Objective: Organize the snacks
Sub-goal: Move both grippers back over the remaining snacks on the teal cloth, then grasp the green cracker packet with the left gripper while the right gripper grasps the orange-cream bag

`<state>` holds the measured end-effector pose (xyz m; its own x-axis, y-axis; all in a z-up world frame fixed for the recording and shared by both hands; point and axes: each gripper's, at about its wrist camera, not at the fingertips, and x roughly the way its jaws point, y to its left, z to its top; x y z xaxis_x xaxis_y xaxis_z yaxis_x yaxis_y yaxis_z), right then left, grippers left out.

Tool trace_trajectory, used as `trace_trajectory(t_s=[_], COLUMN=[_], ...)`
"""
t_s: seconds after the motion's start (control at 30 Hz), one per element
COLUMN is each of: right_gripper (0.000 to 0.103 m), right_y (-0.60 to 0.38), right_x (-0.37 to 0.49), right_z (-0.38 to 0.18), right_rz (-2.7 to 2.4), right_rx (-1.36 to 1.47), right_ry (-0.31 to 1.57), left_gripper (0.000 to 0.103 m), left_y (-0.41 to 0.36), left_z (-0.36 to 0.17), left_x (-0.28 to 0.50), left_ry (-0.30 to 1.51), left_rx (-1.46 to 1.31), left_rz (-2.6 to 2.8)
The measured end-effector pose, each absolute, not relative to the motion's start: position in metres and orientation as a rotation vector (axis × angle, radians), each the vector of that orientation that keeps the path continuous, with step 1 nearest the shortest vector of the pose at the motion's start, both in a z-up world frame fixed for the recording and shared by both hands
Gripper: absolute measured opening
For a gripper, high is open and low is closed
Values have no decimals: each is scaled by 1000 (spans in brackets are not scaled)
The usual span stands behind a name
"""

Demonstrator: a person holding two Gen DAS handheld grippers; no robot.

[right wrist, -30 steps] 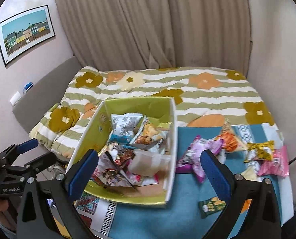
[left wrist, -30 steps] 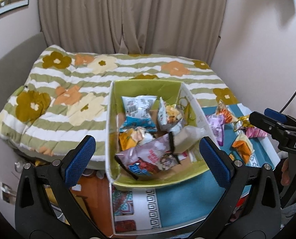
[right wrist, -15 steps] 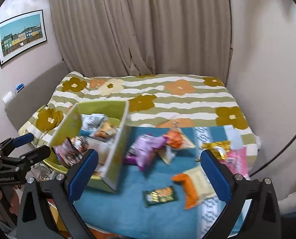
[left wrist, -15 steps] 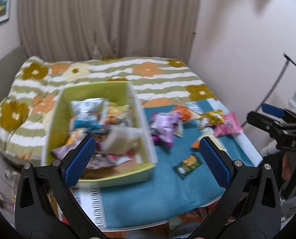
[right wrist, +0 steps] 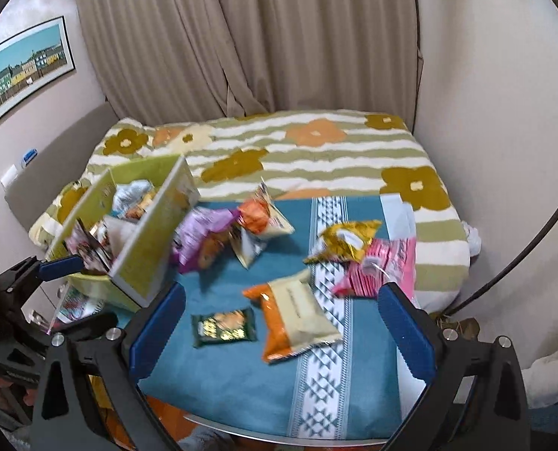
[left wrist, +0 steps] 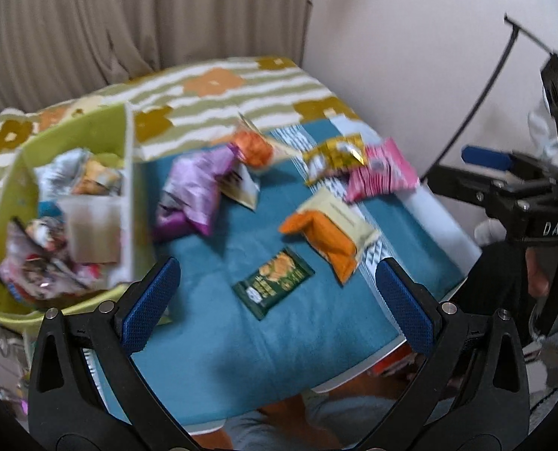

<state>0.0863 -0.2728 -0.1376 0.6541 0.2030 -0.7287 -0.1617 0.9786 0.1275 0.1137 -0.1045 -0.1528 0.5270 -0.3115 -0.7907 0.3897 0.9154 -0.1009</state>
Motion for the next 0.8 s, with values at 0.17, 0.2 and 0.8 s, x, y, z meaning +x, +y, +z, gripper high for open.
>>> trace_trajectory(t_s=[0.17,0.2,0.8], right_gripper=[102,102,102], right_y=[-277,-277,-280], right_x=[105,110,146], right_z=[-180,-190,-281], right_rz=[233,241,243], right_rx=[45,41,36], right_ry=[881,896,1031], left_gripper=[99,97,75], left_y=[-126,-129,-153], left_z=[-206,-216,-305], left_x=[131,133,173], left_ry=[983,993,1110], left_rx=[205,228,487], left_rz=[-469,-480,-678])
